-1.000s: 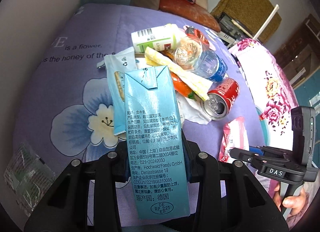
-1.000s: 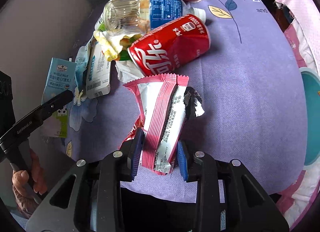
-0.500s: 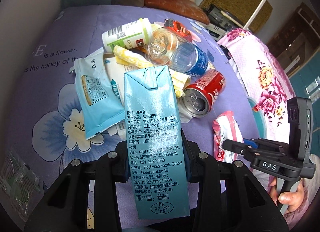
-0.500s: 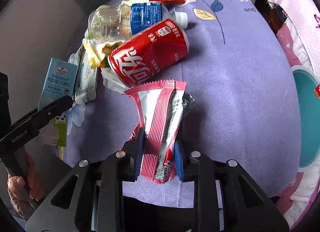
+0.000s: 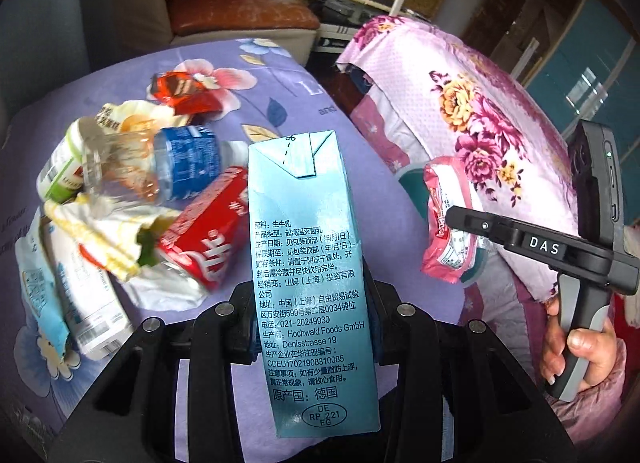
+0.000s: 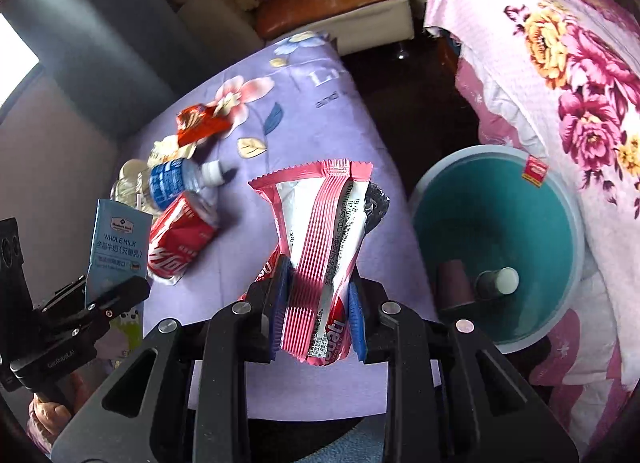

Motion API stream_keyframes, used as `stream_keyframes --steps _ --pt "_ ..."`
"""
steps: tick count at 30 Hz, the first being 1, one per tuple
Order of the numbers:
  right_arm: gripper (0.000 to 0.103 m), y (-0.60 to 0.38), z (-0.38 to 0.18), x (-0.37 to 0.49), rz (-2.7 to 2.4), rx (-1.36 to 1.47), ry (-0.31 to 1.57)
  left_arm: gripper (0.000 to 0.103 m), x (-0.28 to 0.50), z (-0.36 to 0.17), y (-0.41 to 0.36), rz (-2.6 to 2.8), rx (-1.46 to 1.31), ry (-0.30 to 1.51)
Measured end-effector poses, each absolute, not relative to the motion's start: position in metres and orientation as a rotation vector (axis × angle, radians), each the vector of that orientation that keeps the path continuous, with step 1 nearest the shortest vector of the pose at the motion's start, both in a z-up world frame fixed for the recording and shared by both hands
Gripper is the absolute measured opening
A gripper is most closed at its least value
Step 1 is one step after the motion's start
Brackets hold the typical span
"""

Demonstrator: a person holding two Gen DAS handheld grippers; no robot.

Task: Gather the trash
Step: 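Carry the carton and wrapper over the teal bin and release both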

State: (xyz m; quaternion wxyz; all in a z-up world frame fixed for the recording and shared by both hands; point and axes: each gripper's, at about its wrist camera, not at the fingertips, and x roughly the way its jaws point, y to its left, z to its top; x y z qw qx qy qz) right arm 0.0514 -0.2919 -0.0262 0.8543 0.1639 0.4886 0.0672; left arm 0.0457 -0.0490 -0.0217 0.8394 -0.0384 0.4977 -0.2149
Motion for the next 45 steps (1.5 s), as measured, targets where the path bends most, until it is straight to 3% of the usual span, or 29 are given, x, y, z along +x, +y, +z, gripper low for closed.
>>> stream_keyframes --steps 14,25,28,30,43,45 --pt "0.025 -0.423 -0.053 0.032 -0.081 0.454 0.998 0.039 0.092 -0.050 -0.211 -0.625 0.078 1.129" --pt "0.025 -0.455 -0.070 0.033 -0.118 0.470 1.026 0.041 0.105 -0.067 -0.271 -0.654 0.142 1.151" --pt "0.025 -0.456 -0.073 0.035 -0.118 0.469 1.034 0.059 0.108 -0.067 -0.273 -0.641 0.138 1.145" --pt "0.025 -0.456 -0.074 0.036 -0.116 0.468 1.040 0.080 0.109 -0.065 -0.271 -0.620 0.142 1.122" --pt "0.027 -0.441 -0.082 0.049 -0.097 0.448 1.080 0.084 0.111 -0.076 -0.247 -0.536 0.167 1.144" --pt "0.028 -0.438 -0.083 0.051 -0.092 0.448 1.089 0.089 0.111 -0.077 -0.240 -0.531 0.152 1.148"
